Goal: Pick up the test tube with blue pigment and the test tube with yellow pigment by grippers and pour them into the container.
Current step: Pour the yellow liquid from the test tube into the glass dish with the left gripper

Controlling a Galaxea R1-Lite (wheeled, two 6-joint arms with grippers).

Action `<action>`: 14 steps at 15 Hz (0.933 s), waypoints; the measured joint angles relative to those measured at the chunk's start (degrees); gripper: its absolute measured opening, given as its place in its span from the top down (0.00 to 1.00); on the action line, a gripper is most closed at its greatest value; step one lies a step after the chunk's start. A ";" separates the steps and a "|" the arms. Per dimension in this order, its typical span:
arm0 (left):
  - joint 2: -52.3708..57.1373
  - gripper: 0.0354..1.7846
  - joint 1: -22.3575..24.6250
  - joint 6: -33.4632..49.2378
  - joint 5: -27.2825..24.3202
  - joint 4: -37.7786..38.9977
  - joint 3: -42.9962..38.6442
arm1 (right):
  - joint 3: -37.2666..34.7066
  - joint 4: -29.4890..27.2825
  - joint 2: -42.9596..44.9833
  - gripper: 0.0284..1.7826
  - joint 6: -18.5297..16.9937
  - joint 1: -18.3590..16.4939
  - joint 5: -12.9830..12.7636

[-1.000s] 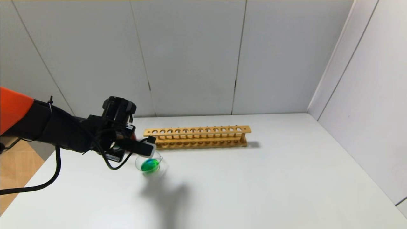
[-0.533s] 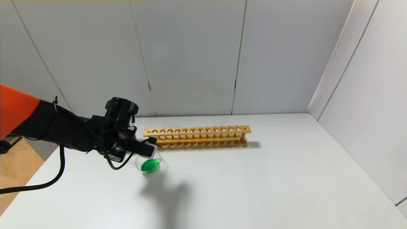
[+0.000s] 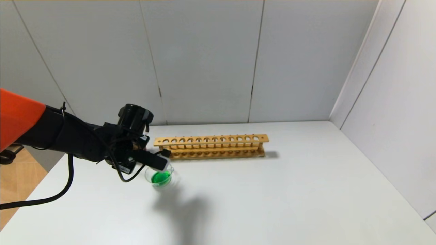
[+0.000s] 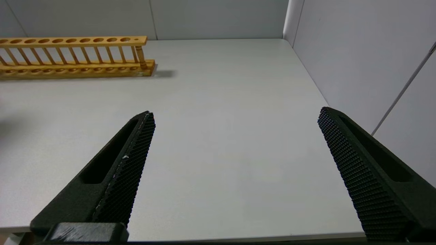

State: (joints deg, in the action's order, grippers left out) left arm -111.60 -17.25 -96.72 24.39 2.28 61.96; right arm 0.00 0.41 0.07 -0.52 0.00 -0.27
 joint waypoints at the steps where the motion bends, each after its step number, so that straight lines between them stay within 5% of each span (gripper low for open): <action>1: 0.00 0.85 -0.28 -0.33 1.04 -0.05 0.22 | 0.00 0.00 0.00 0.02 0.00 0.00 -0.02; 14: 2.16 0.85 -3.04 -3.96 10.85 -4.47 2.61 | 0.00 0.00 0.00 0.02 0.00 0.00 -0.02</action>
State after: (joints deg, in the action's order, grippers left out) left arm -109.45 -20.29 -100.68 35.24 -2.19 64.57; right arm 0.00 0.41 0.07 -0.52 0.00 -0.29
